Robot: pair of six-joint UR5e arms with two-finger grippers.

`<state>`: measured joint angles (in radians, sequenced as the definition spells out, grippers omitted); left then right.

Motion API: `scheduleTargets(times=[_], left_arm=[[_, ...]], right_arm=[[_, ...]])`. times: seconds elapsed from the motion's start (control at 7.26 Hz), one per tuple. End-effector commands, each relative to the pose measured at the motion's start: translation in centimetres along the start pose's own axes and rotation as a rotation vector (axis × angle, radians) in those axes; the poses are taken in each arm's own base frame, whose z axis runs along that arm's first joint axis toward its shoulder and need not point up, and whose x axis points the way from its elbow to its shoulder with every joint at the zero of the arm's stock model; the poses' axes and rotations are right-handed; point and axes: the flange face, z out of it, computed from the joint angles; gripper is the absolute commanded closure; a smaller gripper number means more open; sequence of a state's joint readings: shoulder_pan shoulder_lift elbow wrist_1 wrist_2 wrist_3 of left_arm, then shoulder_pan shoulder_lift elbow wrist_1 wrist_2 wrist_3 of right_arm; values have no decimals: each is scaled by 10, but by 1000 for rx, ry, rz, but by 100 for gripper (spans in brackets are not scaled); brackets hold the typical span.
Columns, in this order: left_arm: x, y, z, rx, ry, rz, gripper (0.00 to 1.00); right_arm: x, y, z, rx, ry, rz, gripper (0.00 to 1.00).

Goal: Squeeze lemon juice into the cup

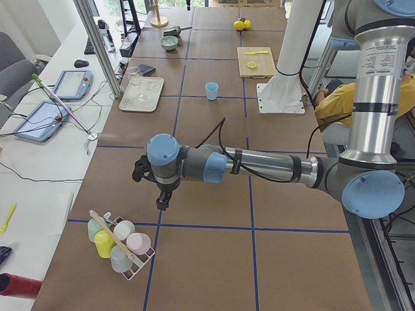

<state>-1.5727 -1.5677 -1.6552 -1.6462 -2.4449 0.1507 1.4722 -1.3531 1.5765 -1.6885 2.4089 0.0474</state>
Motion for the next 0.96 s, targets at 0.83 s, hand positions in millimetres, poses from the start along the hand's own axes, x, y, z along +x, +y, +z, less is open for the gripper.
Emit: scheduleTargets(times=[0.83], left_arm=[[-30, 38, -2, -25, -110, -118, 0]], right_arm=[[104, 76, 15, -120, 72, -66, 0]])
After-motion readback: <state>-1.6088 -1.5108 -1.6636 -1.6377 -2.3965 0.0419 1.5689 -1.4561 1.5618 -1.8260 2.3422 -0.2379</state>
